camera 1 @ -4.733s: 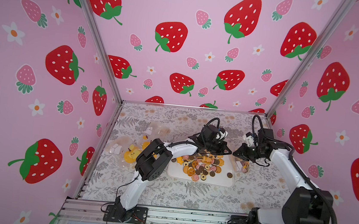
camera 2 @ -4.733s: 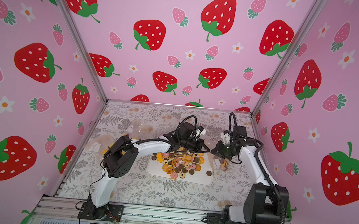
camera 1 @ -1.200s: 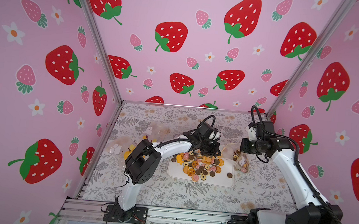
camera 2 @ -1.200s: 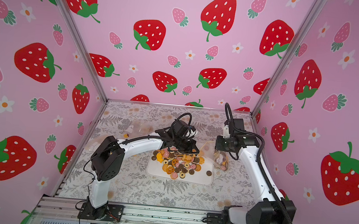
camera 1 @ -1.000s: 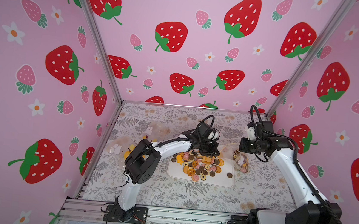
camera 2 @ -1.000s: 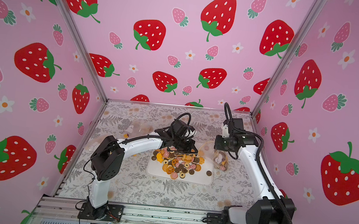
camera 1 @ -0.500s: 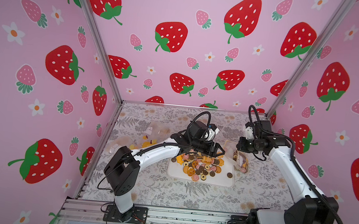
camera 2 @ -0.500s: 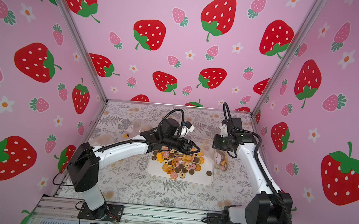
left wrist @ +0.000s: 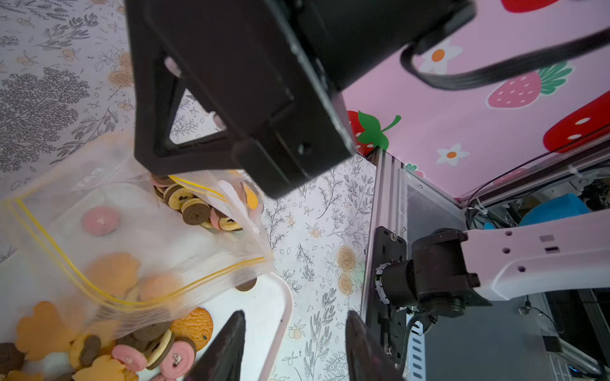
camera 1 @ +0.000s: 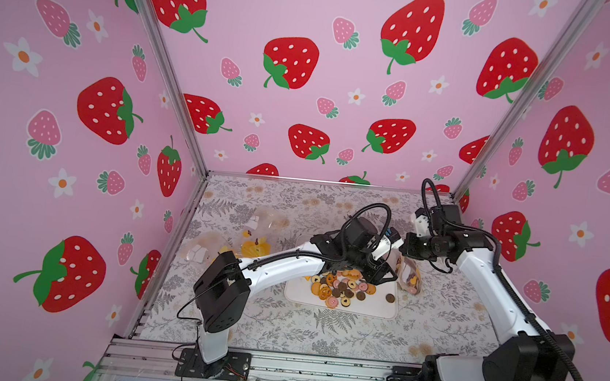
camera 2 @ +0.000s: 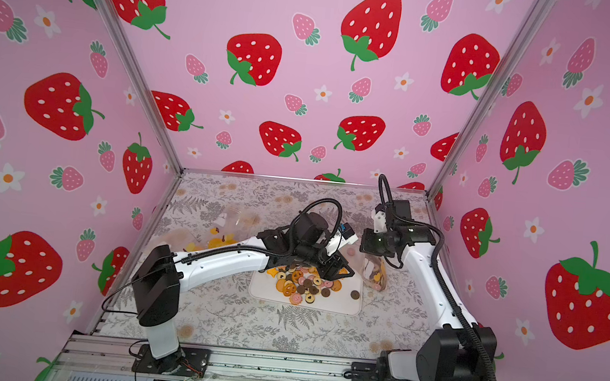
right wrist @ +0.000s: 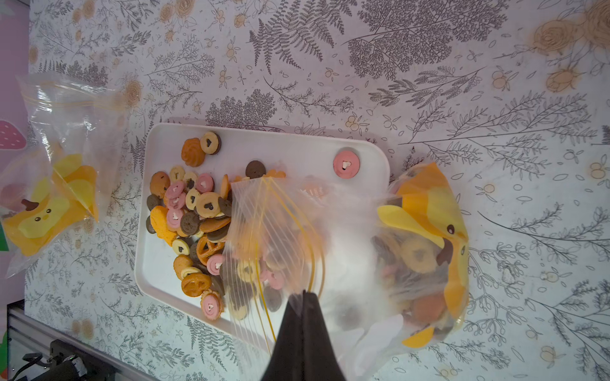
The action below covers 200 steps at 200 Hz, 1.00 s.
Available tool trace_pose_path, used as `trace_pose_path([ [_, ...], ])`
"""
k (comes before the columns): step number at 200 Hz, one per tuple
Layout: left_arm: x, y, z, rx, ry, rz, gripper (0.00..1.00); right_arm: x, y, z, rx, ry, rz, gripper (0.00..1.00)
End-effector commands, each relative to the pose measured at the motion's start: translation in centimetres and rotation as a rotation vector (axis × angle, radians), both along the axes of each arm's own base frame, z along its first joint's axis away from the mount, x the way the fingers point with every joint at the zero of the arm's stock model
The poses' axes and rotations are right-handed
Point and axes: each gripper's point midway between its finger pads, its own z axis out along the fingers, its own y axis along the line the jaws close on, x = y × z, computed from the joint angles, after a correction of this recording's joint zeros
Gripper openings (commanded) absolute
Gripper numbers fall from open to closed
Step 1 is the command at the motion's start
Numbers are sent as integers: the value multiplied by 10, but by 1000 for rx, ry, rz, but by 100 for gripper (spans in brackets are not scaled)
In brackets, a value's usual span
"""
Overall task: Pour cookies out of the ziploc bag
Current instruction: 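Open the ziploc bag at the center of the board, then pour the cookies out of the ziploc bag onto the tray.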
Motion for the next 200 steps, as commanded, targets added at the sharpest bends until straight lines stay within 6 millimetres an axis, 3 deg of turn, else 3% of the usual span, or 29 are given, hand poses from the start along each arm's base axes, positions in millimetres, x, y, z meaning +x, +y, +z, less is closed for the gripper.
trace_pose_path([
  [1, 10, -11, 14, -20, -76, -14, 52, -3, 6, 1, 26, 16, 10, 0],
  [31, 18, -14, 5, -1, -95, 7, 60, -5, 6, 3, 33, 15, 9, 0],
  [80, 18, -21, -3, 11, -83, -14, 63, -7, 3, 4, 34, 18, 6, 0],
  [154, 12, -31, -19, 28, -67, -35, 63, -8, 0, 8, 75, 24, -12, 0],
  [200, 16, -30, -17, -24, -82, 28, 63, -11, 1, 5, 105, 43, -23, 0],
])
